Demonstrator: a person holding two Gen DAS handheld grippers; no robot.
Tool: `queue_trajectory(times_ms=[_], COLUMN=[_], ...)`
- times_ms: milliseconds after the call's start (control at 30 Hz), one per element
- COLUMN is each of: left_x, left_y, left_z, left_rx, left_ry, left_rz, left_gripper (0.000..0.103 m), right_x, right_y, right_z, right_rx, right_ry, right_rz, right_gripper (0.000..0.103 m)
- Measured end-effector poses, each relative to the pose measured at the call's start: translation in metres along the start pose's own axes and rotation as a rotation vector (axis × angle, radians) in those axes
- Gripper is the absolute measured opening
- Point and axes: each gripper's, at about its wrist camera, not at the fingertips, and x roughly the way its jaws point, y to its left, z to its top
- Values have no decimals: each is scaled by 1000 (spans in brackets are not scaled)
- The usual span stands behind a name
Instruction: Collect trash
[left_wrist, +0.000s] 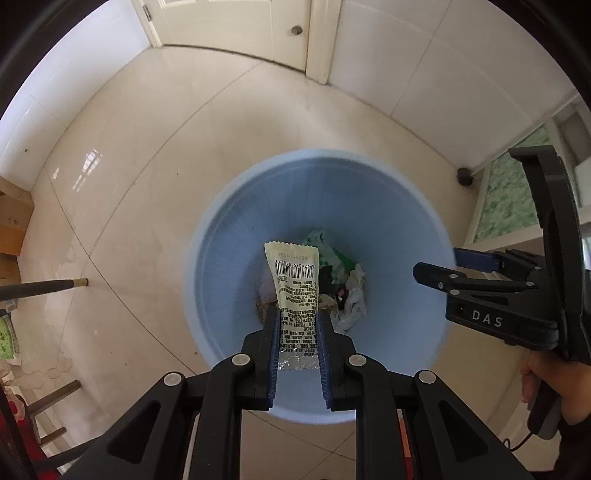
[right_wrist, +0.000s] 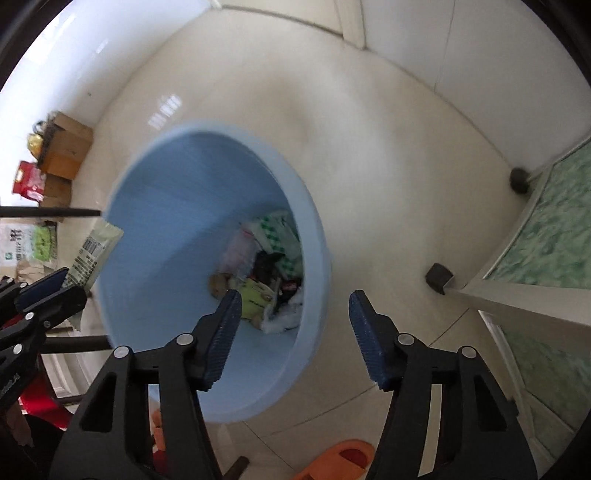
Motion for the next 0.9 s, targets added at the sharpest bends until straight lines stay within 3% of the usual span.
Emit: queue_trajectory(times_ms=[67,133,300,400,433,467,533,767,900], left_x=[9,19,20,23,21,10,1,-36,-75], left_y=[0,-3,-5,-13,-14,-19,-22,-22,-24], left_z=[6,16,19,16,16,10,9,-3,-21], left_rx=[-7,-4,-6,-2,0,1,-1,-24,-47], left_ry=[11,26,17,-2,-6,-10,-36,-96,-154], left_rz=[-4,-23,-19,-4,2,10,37,37,22], left_gripper=[15,15,15,21,27,45,68,70,75], right_x=[7,10,8,10,10,9,11,-17,-69], right_y=[1,-2,-4,-7,-6,-6,-8,-4,8], right_z=[2,2,2,1,1,0,2,0,-9], right_rx=[-29,-34,-24,-19,-17,-19,-21,-1,-11], right_ry=[16,19,19,19,20,19,22,-18,-93], right_rz=[-22,-39,-7,-1,0,-4,-7,-18,8], right_gripper=[26,17,16,16,16,16,16,20,25])
